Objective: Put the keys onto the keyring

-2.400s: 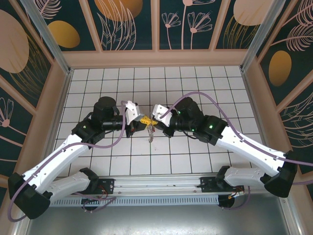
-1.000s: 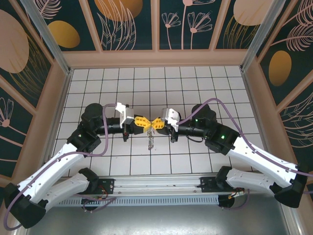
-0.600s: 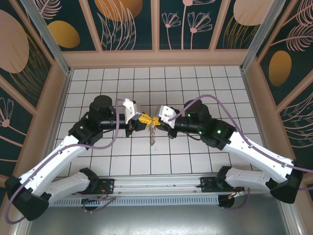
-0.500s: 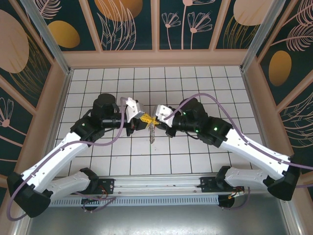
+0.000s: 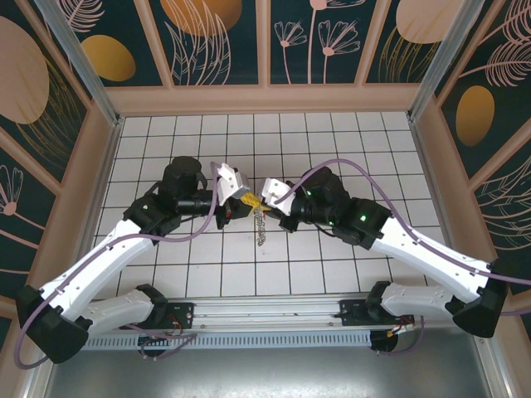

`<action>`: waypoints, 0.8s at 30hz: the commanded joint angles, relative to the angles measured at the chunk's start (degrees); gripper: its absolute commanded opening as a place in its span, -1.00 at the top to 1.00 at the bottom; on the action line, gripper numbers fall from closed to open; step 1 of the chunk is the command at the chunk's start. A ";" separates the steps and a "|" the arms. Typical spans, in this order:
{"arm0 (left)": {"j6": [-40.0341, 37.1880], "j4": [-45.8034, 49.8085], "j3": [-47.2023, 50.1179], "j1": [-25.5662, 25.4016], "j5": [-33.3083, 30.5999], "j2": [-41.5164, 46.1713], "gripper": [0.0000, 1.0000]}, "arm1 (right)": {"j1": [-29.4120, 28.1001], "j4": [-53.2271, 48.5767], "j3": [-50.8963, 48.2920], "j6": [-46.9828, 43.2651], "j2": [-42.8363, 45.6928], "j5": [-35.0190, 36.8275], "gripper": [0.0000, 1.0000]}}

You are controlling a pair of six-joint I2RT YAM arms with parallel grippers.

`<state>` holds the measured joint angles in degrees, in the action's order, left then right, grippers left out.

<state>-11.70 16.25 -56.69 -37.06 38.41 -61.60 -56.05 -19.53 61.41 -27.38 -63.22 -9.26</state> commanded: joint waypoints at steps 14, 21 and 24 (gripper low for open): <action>9.52 -22.99 9.18 0.05 5.26 6.22 1.00 | -1.53 19.00 -9.59 8.91 7.84 -9.67 0.51; 11.20 -28.25 12.29 0.01 7.25 8.91 1.00 | -1.50 24.33 -11.46 11.70 8.46 -12.33 0.47; 11.24 -28.80 12.41 0.06 7.62 9.05 1.00 | -1.43 25.06 -11.75 12.29 8.54 -13.06 0.47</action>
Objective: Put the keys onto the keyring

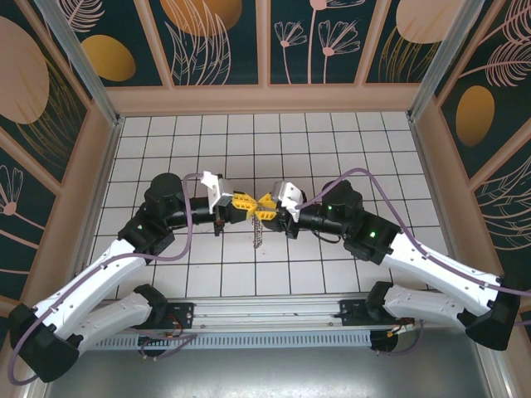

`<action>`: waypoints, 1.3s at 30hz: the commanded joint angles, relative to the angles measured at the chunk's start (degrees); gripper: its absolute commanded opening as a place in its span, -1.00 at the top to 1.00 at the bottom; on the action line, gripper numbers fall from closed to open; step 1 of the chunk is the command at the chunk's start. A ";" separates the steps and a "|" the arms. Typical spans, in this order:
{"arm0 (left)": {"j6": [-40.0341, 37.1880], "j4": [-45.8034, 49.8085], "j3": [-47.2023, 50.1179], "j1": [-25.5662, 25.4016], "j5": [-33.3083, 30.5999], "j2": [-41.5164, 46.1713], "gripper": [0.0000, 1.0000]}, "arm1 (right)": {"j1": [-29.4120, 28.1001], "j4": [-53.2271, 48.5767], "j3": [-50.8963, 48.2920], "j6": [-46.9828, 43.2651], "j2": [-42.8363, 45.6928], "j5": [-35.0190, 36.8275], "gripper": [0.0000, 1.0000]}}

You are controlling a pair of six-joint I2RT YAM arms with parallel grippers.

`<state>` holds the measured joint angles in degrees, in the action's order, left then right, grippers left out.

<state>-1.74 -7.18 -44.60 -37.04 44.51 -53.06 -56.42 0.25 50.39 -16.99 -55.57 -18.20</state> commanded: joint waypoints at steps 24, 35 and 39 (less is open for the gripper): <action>-5.59 9.70 -3.54 0.01 -3.35 -4.47 1.00 | -0.80 -8.43 9.54 -5.97 -5.56 2.11 1.00; -4.98 12.17 -5.03 0.03 -5.67 -5.48 1.00 | 0.08 -7.30 9.17 -8.01 -5.65 -0.83 1.00; -5.57 14.52 -5.97 0.02 -6.36 -5.87 0.86 | 0.10 -8.37 9.37 -8.70 -5.61 -0.58 1.00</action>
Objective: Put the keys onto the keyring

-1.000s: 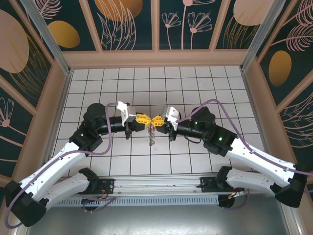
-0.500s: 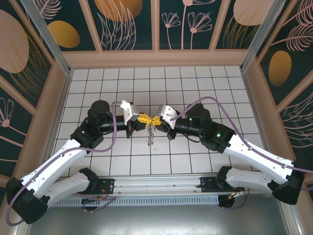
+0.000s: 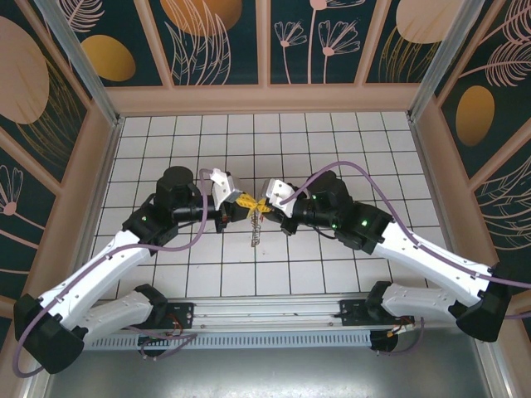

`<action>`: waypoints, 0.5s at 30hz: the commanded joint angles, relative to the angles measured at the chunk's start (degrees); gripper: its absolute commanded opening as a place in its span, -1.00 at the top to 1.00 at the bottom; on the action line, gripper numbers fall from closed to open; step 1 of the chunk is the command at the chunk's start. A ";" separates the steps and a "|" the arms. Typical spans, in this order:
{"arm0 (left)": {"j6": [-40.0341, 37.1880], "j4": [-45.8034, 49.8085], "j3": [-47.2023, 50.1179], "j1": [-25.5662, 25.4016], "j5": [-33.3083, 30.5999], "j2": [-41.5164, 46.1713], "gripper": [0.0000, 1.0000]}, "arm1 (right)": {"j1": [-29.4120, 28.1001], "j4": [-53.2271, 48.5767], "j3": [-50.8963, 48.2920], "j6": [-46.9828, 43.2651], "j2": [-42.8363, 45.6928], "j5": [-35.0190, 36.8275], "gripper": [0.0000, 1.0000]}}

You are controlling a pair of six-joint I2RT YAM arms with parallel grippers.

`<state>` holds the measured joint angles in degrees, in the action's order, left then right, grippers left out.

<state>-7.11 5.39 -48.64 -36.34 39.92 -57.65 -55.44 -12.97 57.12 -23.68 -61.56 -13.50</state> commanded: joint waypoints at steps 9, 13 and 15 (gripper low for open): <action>-4.11 10.18 -5.39 -0.67 -2.51 -4.22 0.78 | -2.20 -4.38 7.75 -6.22 -4.54 0.91 1.00; -4.74 10.63 -5.16 -0.74 -1.36 -4.10 1.00 | -2.70 -6.04 9.30 -7.49 -6.22 2.16 1.00; -4.82 10.29 -4.77 -0.62 -0.32 -3.62 1.00 | -2.66 -5.26 8.91 -7.55 -6.02 2.00 1.00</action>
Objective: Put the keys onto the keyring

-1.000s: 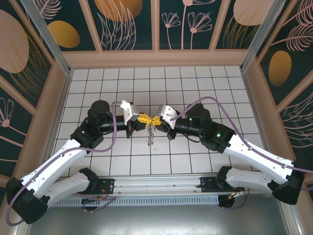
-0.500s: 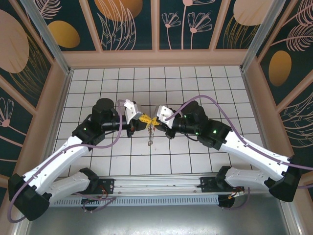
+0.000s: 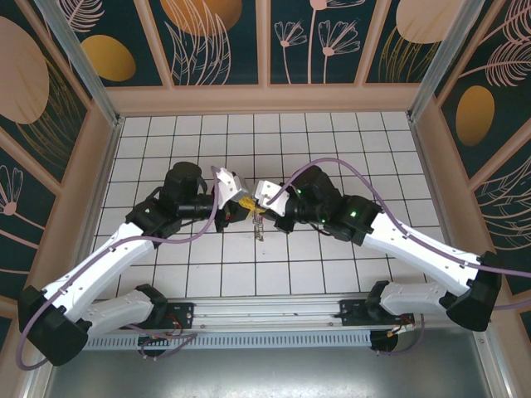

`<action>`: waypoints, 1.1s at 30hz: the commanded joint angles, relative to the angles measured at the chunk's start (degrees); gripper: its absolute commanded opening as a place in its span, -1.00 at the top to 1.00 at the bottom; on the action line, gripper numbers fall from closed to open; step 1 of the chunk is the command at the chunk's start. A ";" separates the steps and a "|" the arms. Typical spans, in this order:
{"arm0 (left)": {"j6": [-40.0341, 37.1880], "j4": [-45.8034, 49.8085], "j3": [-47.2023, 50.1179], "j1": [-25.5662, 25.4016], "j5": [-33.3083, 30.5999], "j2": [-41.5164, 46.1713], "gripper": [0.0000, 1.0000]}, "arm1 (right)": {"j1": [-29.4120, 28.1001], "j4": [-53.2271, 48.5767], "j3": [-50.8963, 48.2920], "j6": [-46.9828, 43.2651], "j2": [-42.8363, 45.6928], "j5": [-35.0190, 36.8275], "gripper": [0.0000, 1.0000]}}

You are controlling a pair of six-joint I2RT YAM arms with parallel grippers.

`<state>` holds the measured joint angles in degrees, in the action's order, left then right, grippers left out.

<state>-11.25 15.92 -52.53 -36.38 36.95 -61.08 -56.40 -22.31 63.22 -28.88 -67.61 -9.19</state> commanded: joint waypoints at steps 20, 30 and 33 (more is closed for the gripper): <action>7.53 -18.56 6.51 -0.60 9.39 7.86 1.00 | 3.25 18.53 -8.80 6.54 10.38 -14.09 0.65; 10.95 -24.78 8.53 -0.63 10.82 10.17 1.00 | 4.28 19.30 -9.43 7.44 10.91 -18.60 0.69; 11.41 -26.10 9.10 -0.62 10.36 10.71 1.00 | 4.26 18.76 -9.35 7.44 10.64 -19.23 0.69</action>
<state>-1.41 -4.71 -44.07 -36.77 46.09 -51.57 -52.47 -5.08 54.54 -22.24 -57.43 -26.04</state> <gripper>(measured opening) 0.063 0.155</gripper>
